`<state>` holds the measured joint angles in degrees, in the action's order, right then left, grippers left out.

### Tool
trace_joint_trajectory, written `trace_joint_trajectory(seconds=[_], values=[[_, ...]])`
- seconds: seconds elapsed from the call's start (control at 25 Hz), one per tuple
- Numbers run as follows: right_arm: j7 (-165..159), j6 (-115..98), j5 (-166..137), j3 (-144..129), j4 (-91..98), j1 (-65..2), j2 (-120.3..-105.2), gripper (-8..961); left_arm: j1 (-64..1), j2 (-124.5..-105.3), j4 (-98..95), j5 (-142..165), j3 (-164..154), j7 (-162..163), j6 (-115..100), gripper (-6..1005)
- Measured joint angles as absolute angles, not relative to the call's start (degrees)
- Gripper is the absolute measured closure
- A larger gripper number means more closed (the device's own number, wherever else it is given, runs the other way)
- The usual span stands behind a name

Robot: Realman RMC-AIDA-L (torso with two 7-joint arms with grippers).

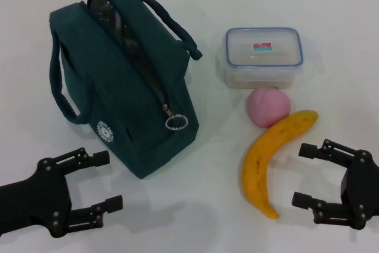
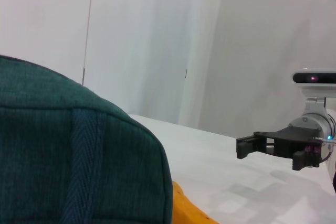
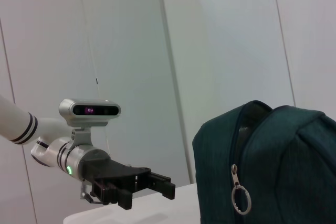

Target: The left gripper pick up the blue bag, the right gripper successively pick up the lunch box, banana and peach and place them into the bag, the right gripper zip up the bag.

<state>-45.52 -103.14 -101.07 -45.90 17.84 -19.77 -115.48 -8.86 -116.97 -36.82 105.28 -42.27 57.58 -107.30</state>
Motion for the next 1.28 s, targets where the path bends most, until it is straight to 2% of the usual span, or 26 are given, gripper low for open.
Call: trace_joint_trajectory(seconds=[0.6,1.0,1.16,1.28], values=[[-45.55,-103.28,-101.07,-45.75,17.84,-19.86,-115.48,110,-8.88,-116.97,-36.82,105.14,-42.28,58.62,-107.3,180],[-45.92,-103.43,-100.24,-45.46,17.84,-19.81,-115.48,111,-8.73,-116.32,-37.43,98.61,-40.42,80.71,-106.74,180],[-45.93,-103.43,-99.31,-45.43,17.84,-19.75,-115.49,111,-8.37,-116.76,-37.57,98.58,-39.39,83.32,-106.55,180],[-45.94,-103.16,-98.53,-45.43,17.84,-19.53,-115.44,111,-7.03,-117.95,-38.91,98.57,-39.33,81.29,-105.82,181]])
